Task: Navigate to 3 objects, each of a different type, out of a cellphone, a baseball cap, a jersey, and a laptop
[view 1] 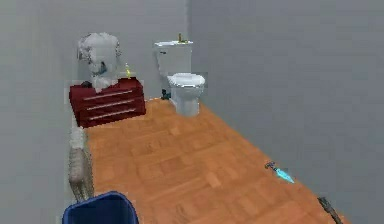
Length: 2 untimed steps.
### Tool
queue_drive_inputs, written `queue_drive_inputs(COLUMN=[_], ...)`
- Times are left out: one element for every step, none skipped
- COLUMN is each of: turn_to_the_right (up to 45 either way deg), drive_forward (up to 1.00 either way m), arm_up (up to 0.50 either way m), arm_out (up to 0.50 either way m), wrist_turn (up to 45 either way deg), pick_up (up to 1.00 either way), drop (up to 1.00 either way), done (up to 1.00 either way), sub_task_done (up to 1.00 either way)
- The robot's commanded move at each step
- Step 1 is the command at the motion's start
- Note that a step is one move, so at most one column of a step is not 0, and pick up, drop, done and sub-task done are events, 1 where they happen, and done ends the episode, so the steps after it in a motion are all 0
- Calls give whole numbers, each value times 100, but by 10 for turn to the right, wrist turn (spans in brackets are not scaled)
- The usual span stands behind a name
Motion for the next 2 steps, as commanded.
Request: queue_drive_inputs(turn_to_the_right=[0, -180], drive_forward=[50, 0], arm_up=[0, 0], arm_out=[0, 0], wrist_turn=[0, 0], pick_up=[0, 0], drop=[0, 0], done=[0, 0], sub_task_done=[0, 0])
